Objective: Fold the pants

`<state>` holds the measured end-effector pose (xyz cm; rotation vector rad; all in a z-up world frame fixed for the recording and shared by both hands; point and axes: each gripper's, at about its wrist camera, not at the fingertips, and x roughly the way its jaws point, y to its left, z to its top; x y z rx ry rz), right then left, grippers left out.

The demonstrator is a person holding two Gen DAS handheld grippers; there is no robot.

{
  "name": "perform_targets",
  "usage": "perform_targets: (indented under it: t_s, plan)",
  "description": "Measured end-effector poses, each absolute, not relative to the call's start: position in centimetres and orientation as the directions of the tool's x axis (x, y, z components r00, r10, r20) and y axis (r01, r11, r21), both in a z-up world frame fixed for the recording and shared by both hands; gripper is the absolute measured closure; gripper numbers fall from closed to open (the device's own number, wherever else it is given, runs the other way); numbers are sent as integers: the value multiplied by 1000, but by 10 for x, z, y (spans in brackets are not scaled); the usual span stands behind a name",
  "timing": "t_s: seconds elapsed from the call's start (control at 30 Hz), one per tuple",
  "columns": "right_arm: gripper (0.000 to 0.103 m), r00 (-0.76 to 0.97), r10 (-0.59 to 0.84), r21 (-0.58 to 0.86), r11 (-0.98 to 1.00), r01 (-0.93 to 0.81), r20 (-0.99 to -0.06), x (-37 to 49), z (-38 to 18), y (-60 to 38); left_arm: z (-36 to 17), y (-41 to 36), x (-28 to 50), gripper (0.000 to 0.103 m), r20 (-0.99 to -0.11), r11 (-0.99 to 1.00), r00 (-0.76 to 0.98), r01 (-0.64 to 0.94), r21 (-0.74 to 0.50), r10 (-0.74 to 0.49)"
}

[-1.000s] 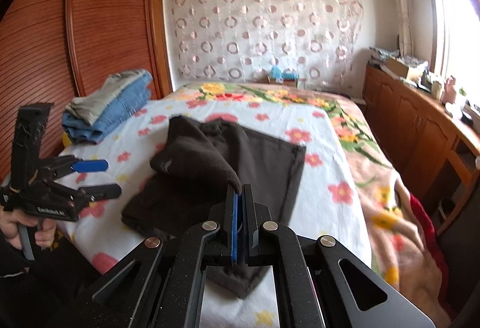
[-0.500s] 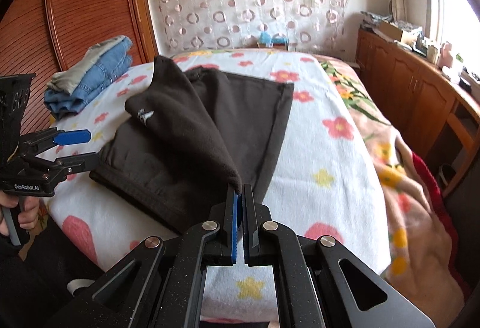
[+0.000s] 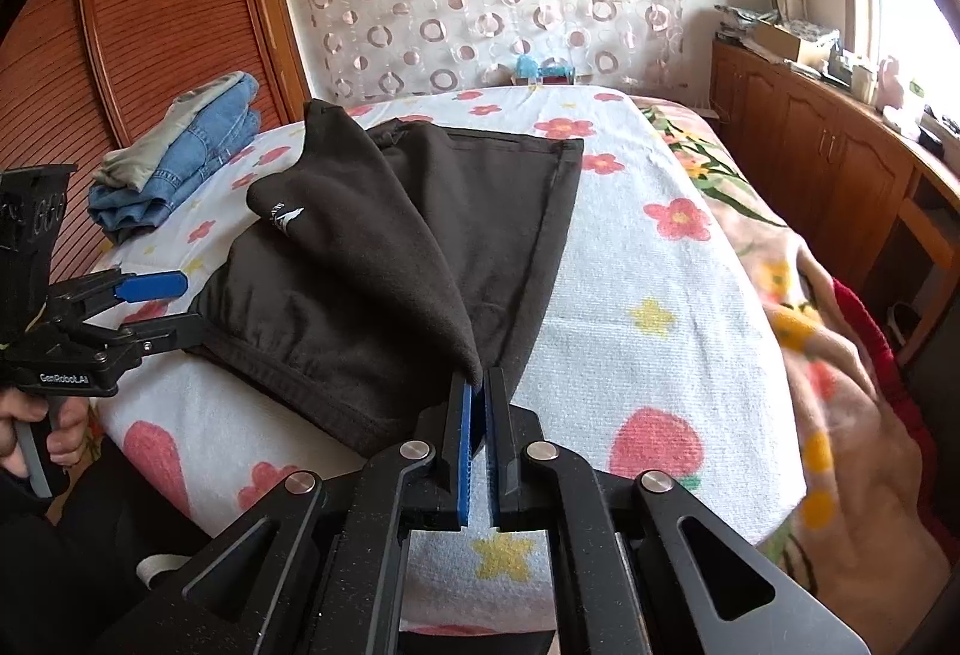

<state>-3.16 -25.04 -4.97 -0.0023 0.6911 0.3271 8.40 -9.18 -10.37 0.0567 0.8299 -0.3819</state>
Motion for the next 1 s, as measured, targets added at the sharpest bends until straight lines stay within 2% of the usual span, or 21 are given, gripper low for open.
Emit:
perform_targets:
  t_s: [0.07, 0.17, 0.23, 0.6, 1.0]
  plan:
    - [79, 725, 299, 109, 949, -297, -621, -35, -49, -252, -103, -92, 84, 20, -728, 930, 611, 353, -99, -310]
    - [68, 736, 314, 137, 946, -292, -600, -35, -41, -253, -100, -89, 83, 20, -720, 932, 618, 346, -110, -315]
    - [66, 749, 315, 127, 946, -299, -583, -34, -35, -248, -92, -84, 81, 20, -698, 936, 644, 334, -112, -314]
    - [66, 709, 425, 118, 890, -439, -563, 7, -17, -201, -45, -50, 69, 20, -609, 953, 740, 290, -93, -285]
    - [66, 601, 517, 132, 814, -566, -610, 57, -20, -151, -38, -22, 69, 20, -581, 963, 770, 244, -115, -264]
